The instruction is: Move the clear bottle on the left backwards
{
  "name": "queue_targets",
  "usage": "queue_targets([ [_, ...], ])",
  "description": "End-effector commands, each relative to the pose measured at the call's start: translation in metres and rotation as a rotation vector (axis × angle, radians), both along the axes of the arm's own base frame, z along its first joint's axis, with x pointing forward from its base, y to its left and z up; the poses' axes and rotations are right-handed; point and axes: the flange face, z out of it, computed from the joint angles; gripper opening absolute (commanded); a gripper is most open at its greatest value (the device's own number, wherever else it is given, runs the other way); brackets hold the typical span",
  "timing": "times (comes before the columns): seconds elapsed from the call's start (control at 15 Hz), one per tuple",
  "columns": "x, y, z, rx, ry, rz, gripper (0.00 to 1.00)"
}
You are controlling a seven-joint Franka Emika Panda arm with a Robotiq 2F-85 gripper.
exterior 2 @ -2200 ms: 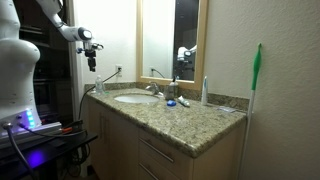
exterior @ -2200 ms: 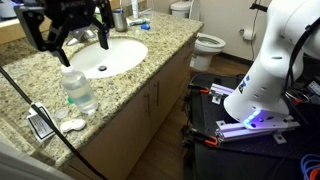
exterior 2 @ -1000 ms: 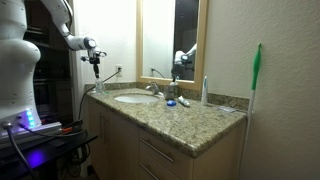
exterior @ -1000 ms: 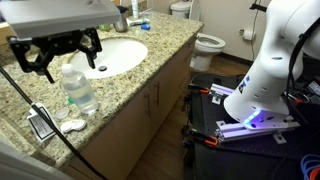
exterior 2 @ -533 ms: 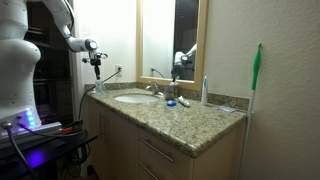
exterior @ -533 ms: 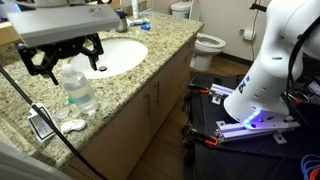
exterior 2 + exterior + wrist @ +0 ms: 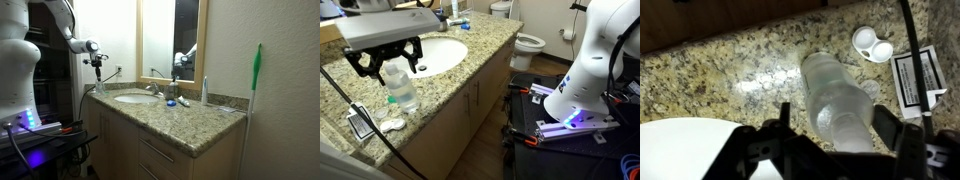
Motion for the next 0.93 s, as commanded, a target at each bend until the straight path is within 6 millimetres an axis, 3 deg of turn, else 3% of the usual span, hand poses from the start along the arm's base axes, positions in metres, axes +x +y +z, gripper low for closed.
queue_targets([
  [0.0,0.001,0.000,0.002,0.022,0.003,0.003,0.52],
  [0.13,-0.002,0.001,0.003,0.017,-0.002,0.017,0.38],
  [0.33,-0.002,0.001,0.007,0.024,-0.007,0.016,0.36],
  [0.4,-0.003,0.002,0.018,0.039,-0.007,-0.021,0.36],
  [0.67,-0.011,-0.008,0.108,0.096,-0.132,-0.103,0.36],
  [0.87,0.004,-0.045,0.181,0.025,-0.261,-0.245,0.36],
])
